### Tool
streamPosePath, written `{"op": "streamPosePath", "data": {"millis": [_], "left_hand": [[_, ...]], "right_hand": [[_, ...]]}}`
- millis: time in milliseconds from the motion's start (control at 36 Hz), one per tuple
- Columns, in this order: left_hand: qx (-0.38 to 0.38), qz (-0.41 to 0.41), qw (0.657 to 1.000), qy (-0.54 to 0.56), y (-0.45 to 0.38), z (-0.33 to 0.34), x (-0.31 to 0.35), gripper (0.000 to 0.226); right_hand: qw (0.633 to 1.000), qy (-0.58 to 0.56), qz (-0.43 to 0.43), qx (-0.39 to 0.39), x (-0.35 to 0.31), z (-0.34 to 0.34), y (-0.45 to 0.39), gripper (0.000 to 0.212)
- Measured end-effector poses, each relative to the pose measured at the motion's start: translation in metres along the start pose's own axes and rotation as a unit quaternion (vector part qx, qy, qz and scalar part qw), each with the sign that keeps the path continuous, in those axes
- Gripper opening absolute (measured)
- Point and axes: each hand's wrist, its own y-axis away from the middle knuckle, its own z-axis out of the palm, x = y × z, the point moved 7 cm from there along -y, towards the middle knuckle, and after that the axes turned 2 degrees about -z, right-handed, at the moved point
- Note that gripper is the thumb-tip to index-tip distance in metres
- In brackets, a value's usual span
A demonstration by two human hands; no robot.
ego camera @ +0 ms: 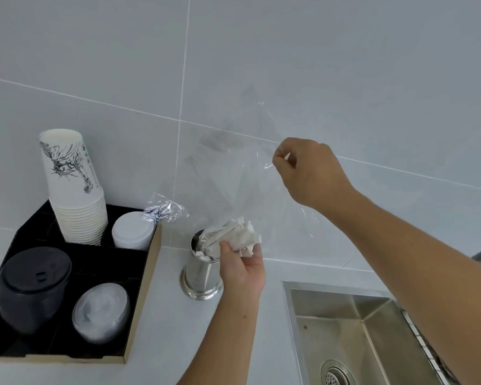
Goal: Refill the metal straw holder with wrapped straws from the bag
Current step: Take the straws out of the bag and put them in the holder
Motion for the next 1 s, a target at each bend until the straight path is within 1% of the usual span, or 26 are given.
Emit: {"op": "streamPosePath", "data": {"millis": [56, 111, 194, 306, 361, 472, 528, 611, 750, 889, 1000], "left_hand": [[-0.022, -0.011, 1.000, 0.002, 0.000, 0.002, -0.001, 0.030], [-0.030, -0.022, 0.999, -0.015, 0.003, 0.002, 0.000, 0.029], [-0.028, -0.038, 0.998, -0.039, 0.005, -0.004, 0.000, 0.041], [-0.021, -0.041, 0.998, -0.053, 0.006, -0.007, 0.003, 0.023], [-0.019, -0.040, 0.998, -0.053, 0.006, -0.009, 0.005, 0.018], [-0.027, -0.047, 0.997, -0.047, 0.007, -0.010, 0.006, 0.025], [-0.026, -0.051, 0.997, -0.049, 0.007, -0.011, 0.005, 0.024], [-0.025, -0.056, 0.997, -0.045, 0.009, -0.012, 0.002, 0.022], [-0.030, -0.057, 0.996, -0.058, 0.012, -0.016, 0.002, 0.030], [-0.044, -0.059, 0.995, -0.071, 0.014, -0.014, 0.000, 0.026], [-0.037, -0.051, 0.995, -0.080, 0.016, -0.016, 0.002, 0.017]], "right_hand": [[1.000, 0.008, -0.019, 0.005, -0.002, 0.003, -0.002, 0.015], [0.999, 0.015, -0.034, -0.005, -0.007, 0.008, -0.003, 0.015], [0.998, 0.014, -0.054, -0.006, -0.014, 0.003, -0.009, 0.016], [0.996, 0.015, -0.084, -0.009, -0.024, -0.015, -0.019, 0.017], [0.996, 0.018, -0.084, -0.020, -0.025, -0.020, -0.022, 0.017], [0.996, 0.019, -0.086, -0.029, -0.025, -0.025, -0.025, 0.018], [0.996, 0.013, -0.089, -0.028, -0.025, -0.026, -0.026, 0.017], [0.995, -0.003, -0.090, -0.034, -0.026, -0.024, -0.025, 0.016], [0.994, -0.037, -0.084, -0.055, -0.024, -0.020, -0.020, 0.015], [0.994, -0.073, -0.072, -0.043, -0.016, -0.028, -0.019, 0.016], [0.993, -0.081, -0.070, -0.039, -0.010, -0.030, -0.016, 0.016]]}}
